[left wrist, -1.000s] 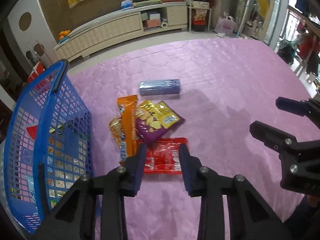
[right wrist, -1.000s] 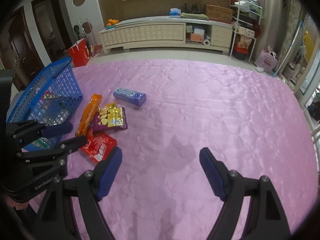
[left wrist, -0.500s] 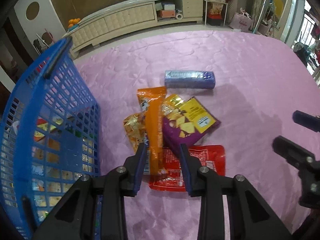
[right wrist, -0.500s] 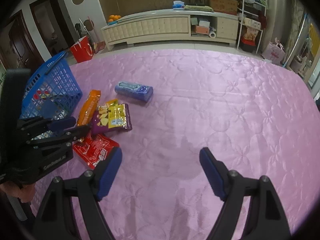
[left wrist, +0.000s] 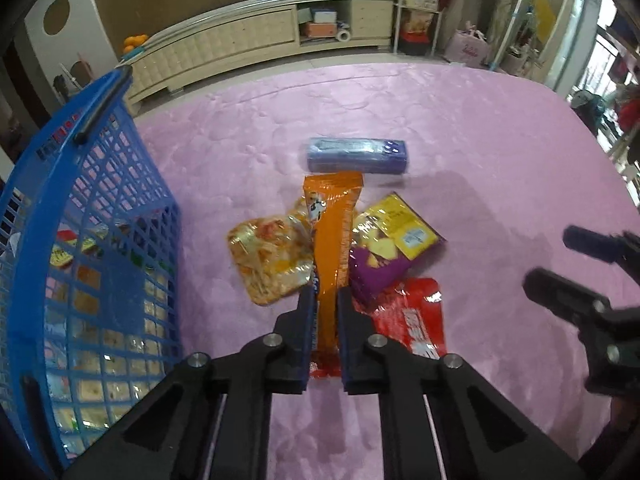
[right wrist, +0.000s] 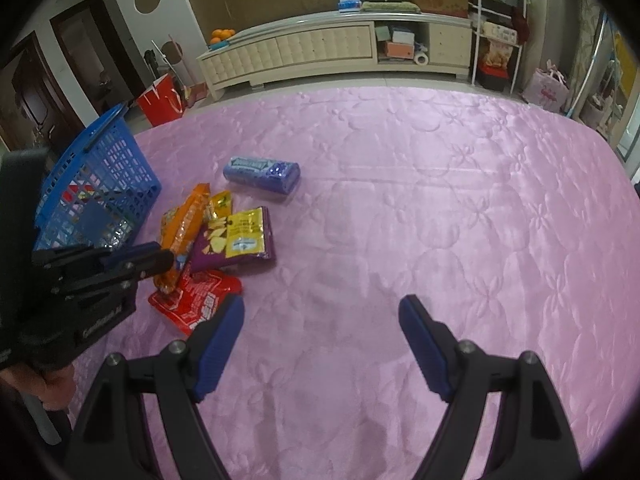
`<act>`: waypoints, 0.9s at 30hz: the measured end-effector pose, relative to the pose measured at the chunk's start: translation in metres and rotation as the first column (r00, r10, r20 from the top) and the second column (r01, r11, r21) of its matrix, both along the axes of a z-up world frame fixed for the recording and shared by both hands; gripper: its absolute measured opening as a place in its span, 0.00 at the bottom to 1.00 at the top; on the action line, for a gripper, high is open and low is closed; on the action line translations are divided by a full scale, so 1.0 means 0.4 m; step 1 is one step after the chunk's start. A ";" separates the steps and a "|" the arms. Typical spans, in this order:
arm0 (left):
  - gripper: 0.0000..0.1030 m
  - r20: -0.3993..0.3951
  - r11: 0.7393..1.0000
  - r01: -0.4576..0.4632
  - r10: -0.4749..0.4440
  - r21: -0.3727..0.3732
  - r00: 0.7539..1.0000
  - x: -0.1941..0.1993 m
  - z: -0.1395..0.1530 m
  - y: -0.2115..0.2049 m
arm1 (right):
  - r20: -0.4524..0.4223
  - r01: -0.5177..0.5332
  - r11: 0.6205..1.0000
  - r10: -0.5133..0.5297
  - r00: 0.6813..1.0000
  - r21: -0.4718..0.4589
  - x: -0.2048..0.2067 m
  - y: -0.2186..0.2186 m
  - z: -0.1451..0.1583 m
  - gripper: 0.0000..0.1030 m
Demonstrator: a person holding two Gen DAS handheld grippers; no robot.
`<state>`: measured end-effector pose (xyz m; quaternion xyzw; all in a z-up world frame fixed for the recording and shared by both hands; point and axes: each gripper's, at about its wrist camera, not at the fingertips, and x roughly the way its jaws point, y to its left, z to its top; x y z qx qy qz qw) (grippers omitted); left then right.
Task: Organize snacks
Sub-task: 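Lift the orange stick snack and carry it over the basket with the left tool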
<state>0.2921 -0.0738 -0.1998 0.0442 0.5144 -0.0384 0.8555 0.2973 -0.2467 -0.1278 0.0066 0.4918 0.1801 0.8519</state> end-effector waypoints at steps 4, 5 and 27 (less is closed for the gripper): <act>0.08 0.004 0.999 0.014 -0.014 -0.041 1.000 -0.037 0.010 -0.005 | -0.007 -0.009 1.000 0.009 1.000 -0.005 -0.010 0.004 0.008 0.81; 0.08 0.012 0.999 0.015 -0.014 -0.050 1.000 -0.046 0.016 -0.005 | -0.008 -0.012 1.000 0.012 1.000 -0.006 -0.015 0.006 0.011 0.81; 0.08 0.296 0.997 -0.052 0.066 -0.056 0.953 -0.192 0.316 0.108 | 0.082 -0.138 0.986 0.145 0.986 -0.089 -0.078 0.174 0.135 0.81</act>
